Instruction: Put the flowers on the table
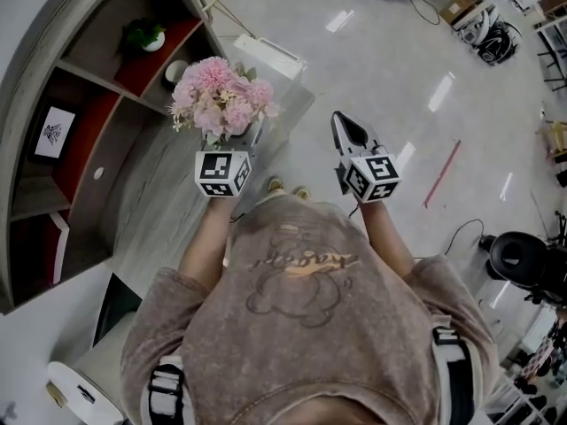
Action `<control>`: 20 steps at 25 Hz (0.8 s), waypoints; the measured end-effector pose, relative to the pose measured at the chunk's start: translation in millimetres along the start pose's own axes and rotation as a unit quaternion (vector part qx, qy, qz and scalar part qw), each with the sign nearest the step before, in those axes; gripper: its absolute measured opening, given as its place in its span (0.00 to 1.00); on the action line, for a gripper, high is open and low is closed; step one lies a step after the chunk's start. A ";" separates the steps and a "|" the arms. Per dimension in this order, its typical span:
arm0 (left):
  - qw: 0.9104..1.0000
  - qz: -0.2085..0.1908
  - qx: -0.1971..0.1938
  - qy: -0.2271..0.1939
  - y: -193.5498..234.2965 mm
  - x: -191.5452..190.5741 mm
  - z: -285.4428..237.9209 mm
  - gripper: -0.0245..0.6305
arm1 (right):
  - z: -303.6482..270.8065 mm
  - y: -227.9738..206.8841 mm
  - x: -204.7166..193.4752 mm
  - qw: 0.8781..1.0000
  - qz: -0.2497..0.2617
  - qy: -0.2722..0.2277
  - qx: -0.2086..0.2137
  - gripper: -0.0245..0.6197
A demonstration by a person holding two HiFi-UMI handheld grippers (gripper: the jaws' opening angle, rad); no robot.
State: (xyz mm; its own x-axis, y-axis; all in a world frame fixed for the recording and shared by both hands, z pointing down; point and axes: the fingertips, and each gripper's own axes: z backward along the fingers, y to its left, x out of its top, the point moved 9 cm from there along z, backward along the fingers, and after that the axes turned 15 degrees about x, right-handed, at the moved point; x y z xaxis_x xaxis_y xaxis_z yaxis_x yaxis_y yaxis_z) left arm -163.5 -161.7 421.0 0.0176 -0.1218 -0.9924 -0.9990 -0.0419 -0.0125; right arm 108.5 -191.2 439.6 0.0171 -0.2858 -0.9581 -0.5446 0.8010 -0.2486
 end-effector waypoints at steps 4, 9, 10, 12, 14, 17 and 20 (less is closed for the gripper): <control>1.000 -0.010 -0.013 -0.002 5.5 -7.5 -25.9 0.55 | -8.3 -7.6 0.7 1.000 -0.003 0.000 -0.013 0.03; 1.000 -0.019 -0.022 0.002 6.9 -20.5 -56.9 0.55 | -11.2 -18.9 3.7 1.000 -0.006 -0.004 -0.025 0.03; 0.999 -0.021 -0.023 0.003 6.8 -24.1 -62.6 0.55 | -11.1 -21.5 3.2 1.000 -0.007 -0.003 -0.029 0.03; 0.999 -0.027 -0.026 0.006 7.2 -31.5 -73.9 0.55 | -11.3 -26.1 1.6 0.999 -0.010 0.001 -0.035 0.03; 0.999 -0.034 -0.029 0.010 8.3 -39.0 -84.9 0.55 | -12.1 -30.9 0.5 0.999 -0.012 0.004 -0.040 0.03; 0.998 -0.044 -0.030 0.024 9.3 -51.4 -99.3 0.55 | -13.8 -37.8 0.0 0.999 -0.016 0.008 -0.049 0.03; 0.998 -0.046 -0.037 0.036 10.3 -64.7 -112.0 0.55 | -18.1 -42.8 -1.8 0.998 -0.018 0.012 -0.055 0.03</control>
State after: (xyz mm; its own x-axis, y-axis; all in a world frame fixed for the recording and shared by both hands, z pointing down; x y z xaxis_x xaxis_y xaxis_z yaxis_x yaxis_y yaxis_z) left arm -170.4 -265.4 498.8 0.1154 -0.1848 -0.9760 -0.9874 -0.1281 -0.0924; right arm 116.6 -234.4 454.6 0.0187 -0.3276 -0.9446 -0.6321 0.7281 -0.2650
